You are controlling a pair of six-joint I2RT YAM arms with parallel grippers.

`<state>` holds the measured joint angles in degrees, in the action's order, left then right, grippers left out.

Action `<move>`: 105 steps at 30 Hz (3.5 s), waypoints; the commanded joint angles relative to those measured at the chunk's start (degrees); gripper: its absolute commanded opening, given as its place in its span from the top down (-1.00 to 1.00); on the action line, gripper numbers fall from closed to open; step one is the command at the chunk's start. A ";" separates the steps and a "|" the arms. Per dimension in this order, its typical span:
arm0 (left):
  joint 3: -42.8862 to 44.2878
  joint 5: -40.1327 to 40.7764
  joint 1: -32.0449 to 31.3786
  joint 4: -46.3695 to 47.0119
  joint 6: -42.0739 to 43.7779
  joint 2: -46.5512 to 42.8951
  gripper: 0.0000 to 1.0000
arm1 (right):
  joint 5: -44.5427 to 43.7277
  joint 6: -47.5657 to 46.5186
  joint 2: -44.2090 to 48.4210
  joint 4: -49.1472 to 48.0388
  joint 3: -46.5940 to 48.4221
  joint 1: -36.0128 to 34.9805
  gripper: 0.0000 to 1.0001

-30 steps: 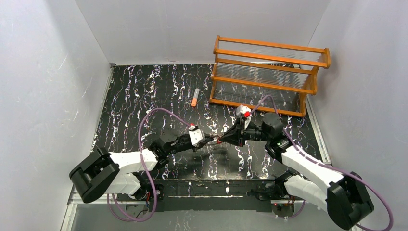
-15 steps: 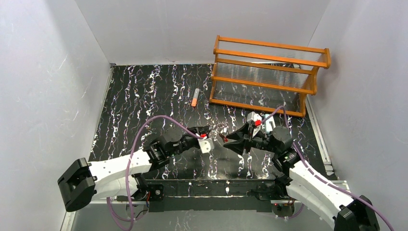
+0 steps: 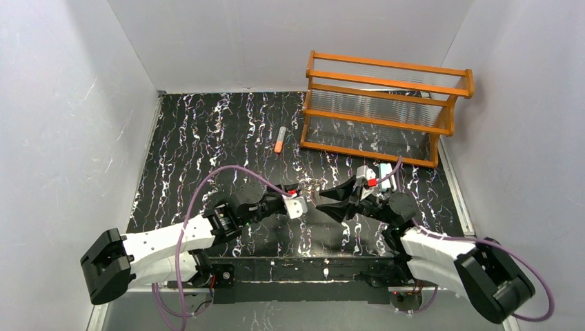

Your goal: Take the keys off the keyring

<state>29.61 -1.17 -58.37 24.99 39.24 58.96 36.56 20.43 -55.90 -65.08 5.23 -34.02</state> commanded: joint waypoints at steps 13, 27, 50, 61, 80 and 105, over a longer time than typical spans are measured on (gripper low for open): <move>4.89 7.12 -0.78 -1.34 -16.25 -3.76 1.00 | -16.08 -14.42 -16.39 -23.05 3.29 -10.83 -0.18; 5.89 7.66 -1.13 -2.03 -19.67 -3.42 1.00 | -24.84 -18.07 -25.56 -31.16 6.37 -15.27 -0.16; 6.14 7.83 -1.22 -2.21 -22.39 -3.77 1.00 | -26.97 -16.13 -25.75 -37.74 5.23 -15.35 -0.06; 5.77 5.86 -1.22 -2.36 -23.07 -4.10 1.00 | -22.24 -16.10 -20.20 -31.73 5.66 -15.45 -0.10; 5.67 3.44 -1.22 -1.97 -25.54 -8.02 1.00 | -17.30 -16.96 -14.84 -23.47 5.14 -14.93 0.55; 3.88 4.78 -1.22 1.24 -27.89 -10.35 1.00 | -16.25 -16.03 -15.28 -22.06 3.63 -14.48 0.81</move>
<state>32.73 1.30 -59.37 20.95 12.29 51.13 20.32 4.56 -72.44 -84.64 10.33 -48.82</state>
